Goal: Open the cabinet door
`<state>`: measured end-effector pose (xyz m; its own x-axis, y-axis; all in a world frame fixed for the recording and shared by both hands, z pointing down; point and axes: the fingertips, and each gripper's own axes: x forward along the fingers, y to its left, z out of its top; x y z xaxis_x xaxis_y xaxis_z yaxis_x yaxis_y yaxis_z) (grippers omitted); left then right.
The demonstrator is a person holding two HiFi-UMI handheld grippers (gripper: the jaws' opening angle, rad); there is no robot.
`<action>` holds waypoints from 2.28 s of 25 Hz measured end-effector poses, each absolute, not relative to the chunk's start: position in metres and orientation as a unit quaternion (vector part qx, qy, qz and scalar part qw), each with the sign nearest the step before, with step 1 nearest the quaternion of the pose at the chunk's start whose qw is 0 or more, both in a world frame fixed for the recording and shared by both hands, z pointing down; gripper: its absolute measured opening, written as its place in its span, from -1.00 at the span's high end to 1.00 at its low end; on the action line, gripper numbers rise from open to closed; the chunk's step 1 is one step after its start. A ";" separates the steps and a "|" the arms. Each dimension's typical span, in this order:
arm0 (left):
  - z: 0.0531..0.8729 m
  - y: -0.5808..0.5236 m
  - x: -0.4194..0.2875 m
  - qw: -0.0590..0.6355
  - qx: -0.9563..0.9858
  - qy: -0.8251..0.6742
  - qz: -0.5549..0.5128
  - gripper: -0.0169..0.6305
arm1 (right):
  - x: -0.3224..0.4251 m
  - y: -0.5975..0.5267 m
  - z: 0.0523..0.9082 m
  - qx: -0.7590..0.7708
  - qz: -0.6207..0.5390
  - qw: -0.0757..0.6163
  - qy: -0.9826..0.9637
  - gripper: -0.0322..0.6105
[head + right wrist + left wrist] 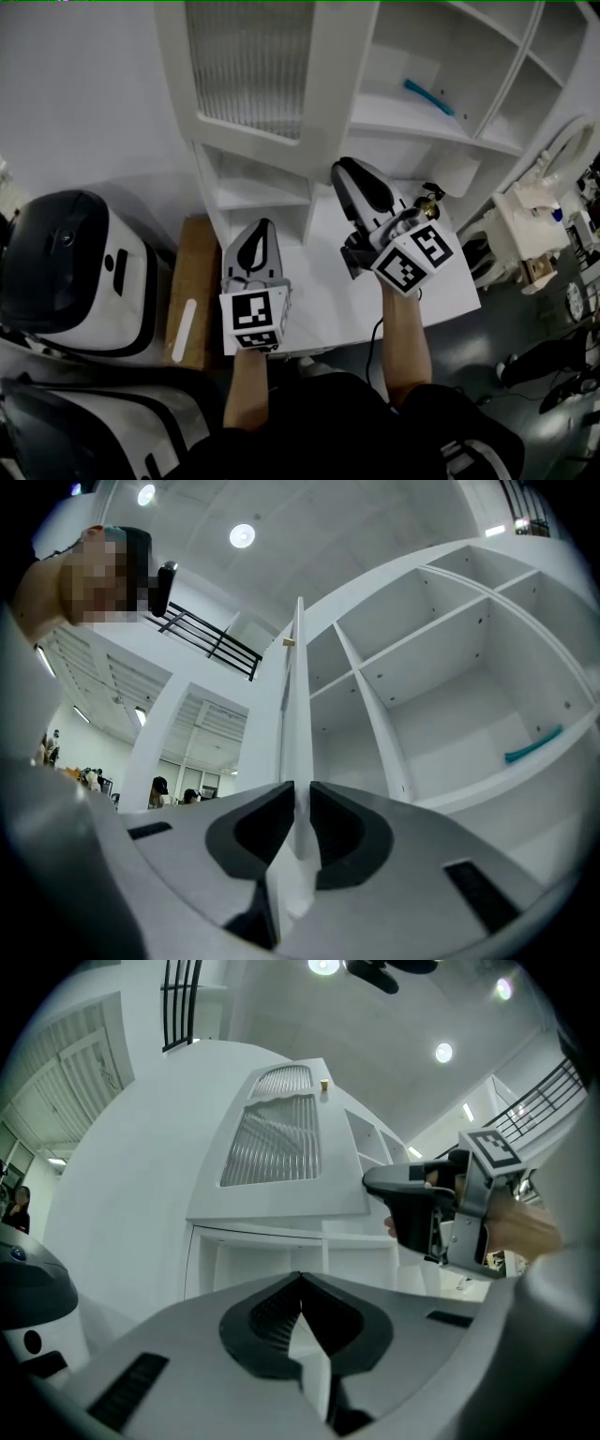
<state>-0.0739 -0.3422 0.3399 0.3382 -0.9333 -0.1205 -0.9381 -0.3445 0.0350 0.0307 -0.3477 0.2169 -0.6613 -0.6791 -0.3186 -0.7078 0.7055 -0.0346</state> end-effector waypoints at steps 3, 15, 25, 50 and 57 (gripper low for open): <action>0.338 -0.335 -0.077 0.019 -0.822 0.565 0.064 0.91 | 0.026 -0.338 0.217 -0.387 0.051 0.153 0.908 0.69; 0.336 -0.313 -0.093 0.020 -0.831 0.552 0.073 0.91 | 0.003 -0.305 0.217 -0.389 0.068 0.141 0.908 0.68; 0.336 -0.287 -0.118 0.025 -0.834 0.547 0.069 0.91 | -0.024 -0.275 0.215 -0.402 0.086 0.145 0.900 0.68; 0.349 -0.207 -0.273 0.034 -0.770 0.633 0.064 0.91 | -0.171 -0.216 0.219 -0.390 0.169 0.102 0.899 0.63; 0.349 -0.195 -0.314 0.042 -0.737 0.672 0.057 0.91 | -0.207 -0.219 0.220 -0.355 0.156 0.109 0.915 0.62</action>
